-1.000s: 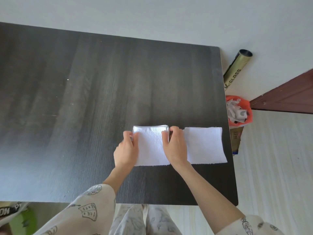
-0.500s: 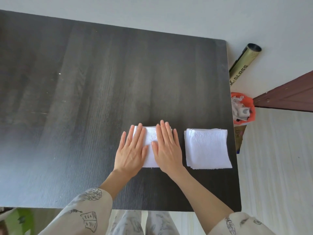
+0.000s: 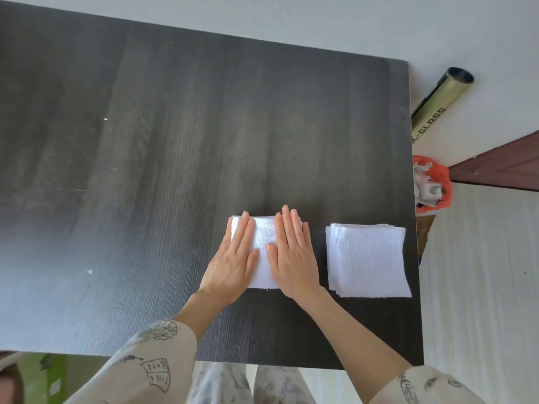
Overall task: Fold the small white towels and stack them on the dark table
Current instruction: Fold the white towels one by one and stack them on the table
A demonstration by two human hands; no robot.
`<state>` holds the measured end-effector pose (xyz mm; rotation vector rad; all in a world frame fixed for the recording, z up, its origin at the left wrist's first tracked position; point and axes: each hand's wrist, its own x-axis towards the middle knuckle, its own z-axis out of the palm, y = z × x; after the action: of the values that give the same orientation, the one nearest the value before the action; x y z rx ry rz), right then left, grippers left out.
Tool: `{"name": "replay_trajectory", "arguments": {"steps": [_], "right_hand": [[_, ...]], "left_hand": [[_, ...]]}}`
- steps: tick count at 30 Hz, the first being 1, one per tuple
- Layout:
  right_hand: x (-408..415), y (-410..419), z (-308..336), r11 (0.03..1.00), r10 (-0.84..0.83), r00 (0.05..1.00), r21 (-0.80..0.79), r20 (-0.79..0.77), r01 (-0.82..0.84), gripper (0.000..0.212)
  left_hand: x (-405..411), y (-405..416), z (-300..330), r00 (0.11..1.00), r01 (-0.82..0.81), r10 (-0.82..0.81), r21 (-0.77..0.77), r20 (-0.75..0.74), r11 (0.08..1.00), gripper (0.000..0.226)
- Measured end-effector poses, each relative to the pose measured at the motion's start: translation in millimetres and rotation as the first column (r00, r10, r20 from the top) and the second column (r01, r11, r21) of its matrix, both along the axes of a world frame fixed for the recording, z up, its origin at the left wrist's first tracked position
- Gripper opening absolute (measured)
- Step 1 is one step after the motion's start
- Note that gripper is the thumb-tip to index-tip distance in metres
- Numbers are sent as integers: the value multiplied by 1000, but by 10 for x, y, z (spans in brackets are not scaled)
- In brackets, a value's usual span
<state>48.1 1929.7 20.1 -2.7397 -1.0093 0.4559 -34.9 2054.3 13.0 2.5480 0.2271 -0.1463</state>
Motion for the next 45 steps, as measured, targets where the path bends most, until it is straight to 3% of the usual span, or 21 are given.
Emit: {"name": "replay_trajectory", "arguments": {"steps": [2,3,5,6,7,9,10,11,14,17,19,24,26,29,32,39,42,45], "right_hand": [[-7,-28,72,992,-10,997,125,-78,19,57],[-12,-31,139,976,-49,980,201,-192,88,55],[-36,-1,325,884,-182,885,322,-429,338,54],[-39,11,435,789,-267,778,335,-569,516,54],[-29,13,490,686,-330,642,292,-692,667,55],[19,28,550,571,-384,374,101,-844,815,56],[41,25,554,559,-401,293,21,-868,829,58],[56,27,581,563,-409,248,-29,-878,826,57],[85,59,613,553,-416,191,-81,-889,829,42],[117,81,623,540,-438,129,-146,-890,829,52],[127,109,626,523,-459,93,-184,-883,832,56],[141,132,618,484,-466,-4,-259,-885,836,63],[151,109,601,494,-447,-6,-252,-895,832,62],[138,111,605,499,-448,1,-250,-894,829,44],[111,125,604,484,-453,-12,-258,-891,836,68],[-18,-108,668,401,-445,-25,-224,-895,888,63],[-175,-189,664,289,-422,-99,-238,-901,927,64],[-267,-306,665,146,-416,-252,-338,-874,930,60]], "left_hand": [[-32,35,65,998,-57,61,-98,34,994,54],[-53,52,111,995,-93,96,-169,9,981,55],[-87,31,236,980,-195,198,-272,-14,942,53],[-93,-3,282,963,-262,269,-314,-22,912,52],[-89,-39,327,927,-360,370,-390,-50,848,53],[-25,-89,422,795,-574,560,-585,-231,573,55],[1,-102,440,732,-639,593,-641,-336,426,55],[20,-105,452,690,-677,597,-656,-409,333,55],[47,-95,383,648,-724,568,-642,-508,252,56],[37,-60,299,601,-769,537,-611,-592,187,78],[21,-32,279,600,-773,524,-608,-604,183,86],[25,-3,347,610,-767,495,-617,-618,174,74],[35,4,383,614,-766,484,-619,-624,173,62],[32,27,371,616,-763,465,-628,-636,153,54],[38,48,373,638,-745,454,-648,-622,158,54],[-202,22,308,680,-705,474,-676,-559,216,35],[-274,-3,323,694,-712,491,-603,-526,360,38],[-15,103,543,769,-637,559,-455,-311,622,49]]}}
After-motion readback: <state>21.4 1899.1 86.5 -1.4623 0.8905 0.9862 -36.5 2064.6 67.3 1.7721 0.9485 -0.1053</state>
